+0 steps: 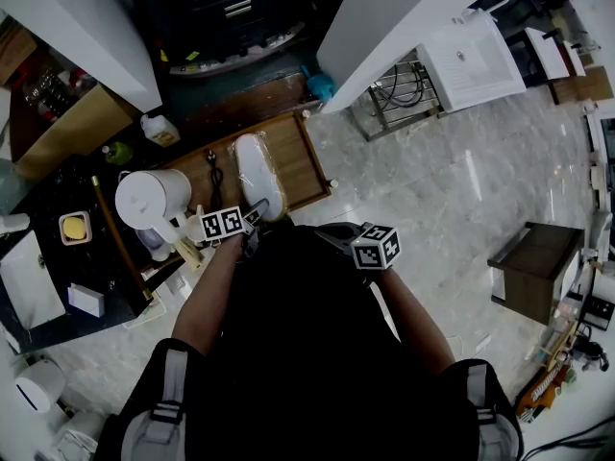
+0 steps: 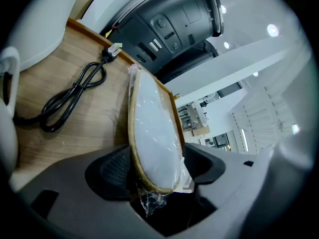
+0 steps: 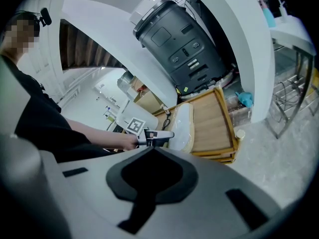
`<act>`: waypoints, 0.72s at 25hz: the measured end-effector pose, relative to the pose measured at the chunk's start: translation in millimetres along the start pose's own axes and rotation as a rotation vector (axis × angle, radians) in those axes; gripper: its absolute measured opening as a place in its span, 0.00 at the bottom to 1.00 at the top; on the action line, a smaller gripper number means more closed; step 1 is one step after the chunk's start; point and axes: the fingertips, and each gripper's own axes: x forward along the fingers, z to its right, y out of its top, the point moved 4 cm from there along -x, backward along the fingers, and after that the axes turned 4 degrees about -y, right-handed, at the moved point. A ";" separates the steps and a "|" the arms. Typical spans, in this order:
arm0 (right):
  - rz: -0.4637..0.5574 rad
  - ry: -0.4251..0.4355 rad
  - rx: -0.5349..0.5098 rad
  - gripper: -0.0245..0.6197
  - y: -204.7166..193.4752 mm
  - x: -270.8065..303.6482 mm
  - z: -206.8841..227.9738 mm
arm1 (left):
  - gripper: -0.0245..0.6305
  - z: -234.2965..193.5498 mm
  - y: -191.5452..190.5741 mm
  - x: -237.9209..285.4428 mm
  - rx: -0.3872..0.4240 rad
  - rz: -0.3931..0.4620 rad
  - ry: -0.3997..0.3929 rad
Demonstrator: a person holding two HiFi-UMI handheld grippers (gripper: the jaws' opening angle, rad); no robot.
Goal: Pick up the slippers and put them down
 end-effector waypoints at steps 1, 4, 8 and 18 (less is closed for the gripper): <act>-0.001 0.001 0.000 0.05 0.2 0.6 -0.4 | 0.53 -0.1 1.2 -0.7 0.011 0.006 0.009; -0.003 0.003 0.000 0.05 0.0 2.2 -0.9 | 0.56 -0.4 5.2 -3.4 0.029 0.022 0.030; -0.002 0.008 -0.006 0.05 0.7 4.0 -2.6 | 0.61 -1.1 8.5 -7.9 0.038 0.032 0.055; -0.003 0.025 -0.024 0.05 -0.2 14.9 -8.9 | 0.61 5.6 7.3 -20.4 0.055 0.045 -0.004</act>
